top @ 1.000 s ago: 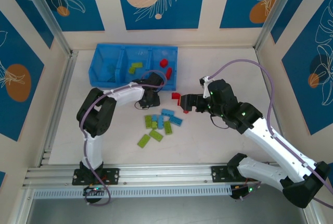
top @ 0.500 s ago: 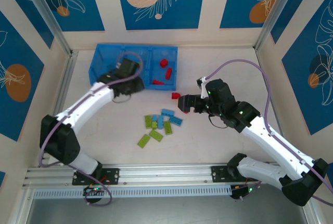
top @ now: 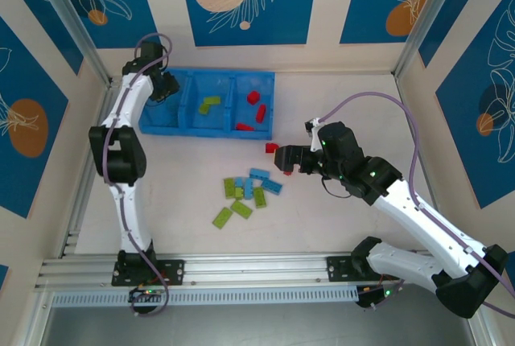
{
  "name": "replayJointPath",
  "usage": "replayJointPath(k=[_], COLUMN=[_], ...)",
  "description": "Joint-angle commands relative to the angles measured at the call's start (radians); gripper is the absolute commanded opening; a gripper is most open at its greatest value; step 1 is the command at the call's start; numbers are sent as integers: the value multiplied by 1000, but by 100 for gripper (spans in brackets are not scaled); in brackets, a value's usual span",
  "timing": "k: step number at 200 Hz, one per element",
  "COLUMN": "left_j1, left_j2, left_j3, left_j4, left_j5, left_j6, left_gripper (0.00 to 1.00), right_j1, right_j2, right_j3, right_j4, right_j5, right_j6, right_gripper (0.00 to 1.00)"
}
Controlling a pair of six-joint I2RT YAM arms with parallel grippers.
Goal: Sort the legos into containers by color
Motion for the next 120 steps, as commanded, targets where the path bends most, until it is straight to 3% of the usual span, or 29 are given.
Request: replayJointPath(k=[1, 15, 26, 50, 79, 103, 120], left_j1=[13, 18, 17, 15, -18, -117, -231], left_j2=[30, 18, -7, -136, -484, -773, -935], left_j3=[141, 148, 144, 41, -338, -596, -709], left_j4=[-114, -118, -133, -139, 16, 103, 121], left_j5=[31, 33, 33, 53, 133, 105, 65], left_j6=[41, 34, 32, -1, -57, -30, 63], left_gripper=[39, 59, 66, 66, 64, 61, 61], right_j1=[8, 10, 10, 10, 12, 15, -4], right_j2=[-27, -28, -27, -12, 64, 149, 215], right_j3=[-7, -6, -8, -18, -9, 9, 14], right_j4=[-23, -25, -19, 8, 34, 26, 7], right_j5=[-7, -6, -5, -6, -13, 31, 73], right_j6=[23, 27, 31, 36, 36, 62, 103], right_gripper=[97, 97, 97, 97, 97, 97, 97])
